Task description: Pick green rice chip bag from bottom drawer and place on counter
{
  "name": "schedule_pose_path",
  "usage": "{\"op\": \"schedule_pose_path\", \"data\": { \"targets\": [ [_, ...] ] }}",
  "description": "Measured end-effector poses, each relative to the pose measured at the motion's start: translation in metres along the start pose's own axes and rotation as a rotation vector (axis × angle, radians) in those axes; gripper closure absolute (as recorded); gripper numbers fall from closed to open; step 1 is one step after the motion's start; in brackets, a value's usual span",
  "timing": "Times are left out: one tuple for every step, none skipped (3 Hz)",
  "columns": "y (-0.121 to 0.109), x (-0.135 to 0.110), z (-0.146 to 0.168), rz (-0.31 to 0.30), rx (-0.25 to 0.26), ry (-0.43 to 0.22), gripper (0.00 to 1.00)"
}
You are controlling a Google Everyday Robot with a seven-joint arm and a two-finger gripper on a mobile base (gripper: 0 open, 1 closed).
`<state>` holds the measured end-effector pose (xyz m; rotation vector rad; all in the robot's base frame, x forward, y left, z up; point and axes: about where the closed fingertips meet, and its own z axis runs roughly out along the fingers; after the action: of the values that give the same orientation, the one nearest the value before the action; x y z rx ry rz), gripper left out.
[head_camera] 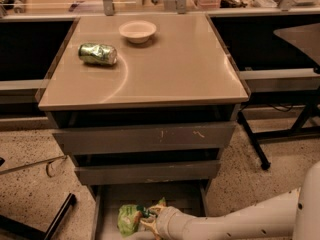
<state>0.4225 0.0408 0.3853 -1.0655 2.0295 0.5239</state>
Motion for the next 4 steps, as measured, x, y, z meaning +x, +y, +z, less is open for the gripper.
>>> {"op": "schedule_pose_path", "data": {
  "targets": [
    [0.050,-0.036,-0.039,0.010,-0.037,0.027,1.00],
    [0.080,-0.070,-0.072,-0.003,-0.044,0.058,1.00],
    [0.065,-0.092,-0.084,-0.025,0.013,0.052,1.00],
    [0.060,-0.104,-0.090,-0.039,0.019,0.038,1.00]
  ]
}}
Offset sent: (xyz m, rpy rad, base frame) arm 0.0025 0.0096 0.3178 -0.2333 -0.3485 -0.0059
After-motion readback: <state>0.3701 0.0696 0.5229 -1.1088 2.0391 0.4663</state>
